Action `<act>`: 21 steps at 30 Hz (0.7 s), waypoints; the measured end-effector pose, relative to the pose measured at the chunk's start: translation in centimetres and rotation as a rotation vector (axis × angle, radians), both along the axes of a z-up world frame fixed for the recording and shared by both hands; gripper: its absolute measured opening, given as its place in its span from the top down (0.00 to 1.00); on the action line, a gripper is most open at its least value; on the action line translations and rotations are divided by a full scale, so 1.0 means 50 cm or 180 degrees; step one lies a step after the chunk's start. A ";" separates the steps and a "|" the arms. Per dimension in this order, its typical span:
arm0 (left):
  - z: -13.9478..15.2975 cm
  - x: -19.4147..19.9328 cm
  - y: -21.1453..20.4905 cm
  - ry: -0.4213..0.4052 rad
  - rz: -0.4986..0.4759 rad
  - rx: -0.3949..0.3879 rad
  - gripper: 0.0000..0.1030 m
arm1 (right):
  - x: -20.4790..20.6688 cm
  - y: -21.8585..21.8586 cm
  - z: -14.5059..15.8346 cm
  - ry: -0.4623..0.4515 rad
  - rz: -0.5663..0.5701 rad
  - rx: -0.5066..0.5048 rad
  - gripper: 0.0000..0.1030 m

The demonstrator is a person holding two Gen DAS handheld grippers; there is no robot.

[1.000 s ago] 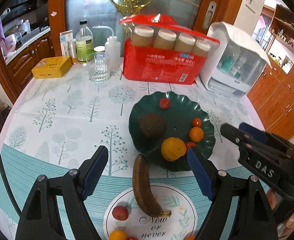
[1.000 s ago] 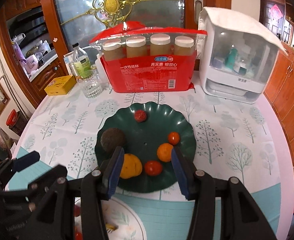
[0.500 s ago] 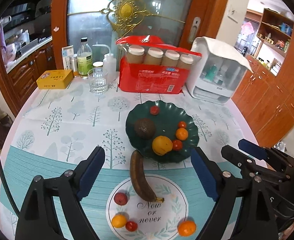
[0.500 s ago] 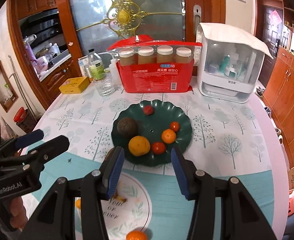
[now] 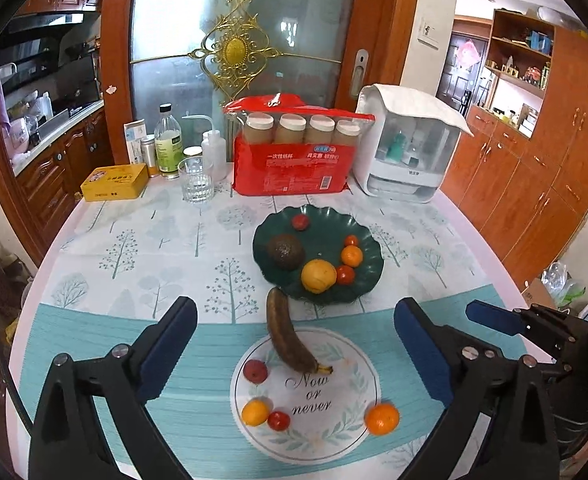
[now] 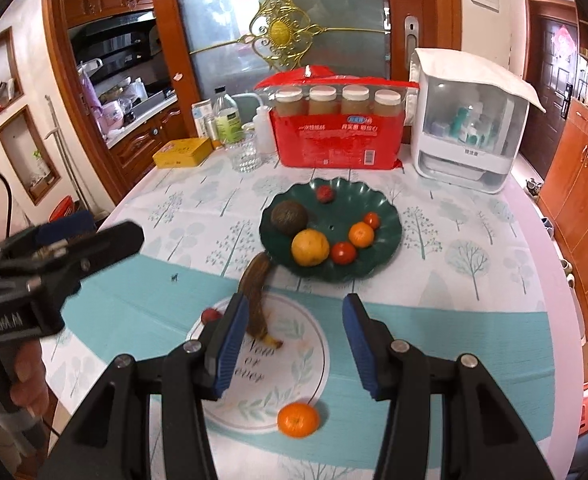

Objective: Organize fruits
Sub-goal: 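Move both tools back toward the fruits on the white plate, then grasp an orange with the left tool while the right tool grasps a tangerine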

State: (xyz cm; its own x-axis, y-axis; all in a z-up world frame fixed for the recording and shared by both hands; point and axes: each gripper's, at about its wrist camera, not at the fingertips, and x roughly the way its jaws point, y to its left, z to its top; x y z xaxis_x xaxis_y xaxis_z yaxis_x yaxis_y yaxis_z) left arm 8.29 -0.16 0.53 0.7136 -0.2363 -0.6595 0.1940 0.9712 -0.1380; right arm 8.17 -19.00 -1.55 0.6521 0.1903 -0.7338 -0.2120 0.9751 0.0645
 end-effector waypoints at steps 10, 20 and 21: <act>-0.114 -0.045 0.026 0.0309 -0.0055 0.0049 0.04 | -0.058 0.002 -0.085 0.0203 0.0032 0.0017 0.52; -0.250 -0.028 0.044 0.0610 -0.0344 0.0123 0.24 | -0.073 -0.002 -0.217 0.0571 -0.0028 -0.0022 0.52; -0.260 -0.023 0.045 0.0649 -0.0365 0.0137 0.28 | -0.072 -0.004 -0.234 0.0621 -0.0050 -0.0027 0.52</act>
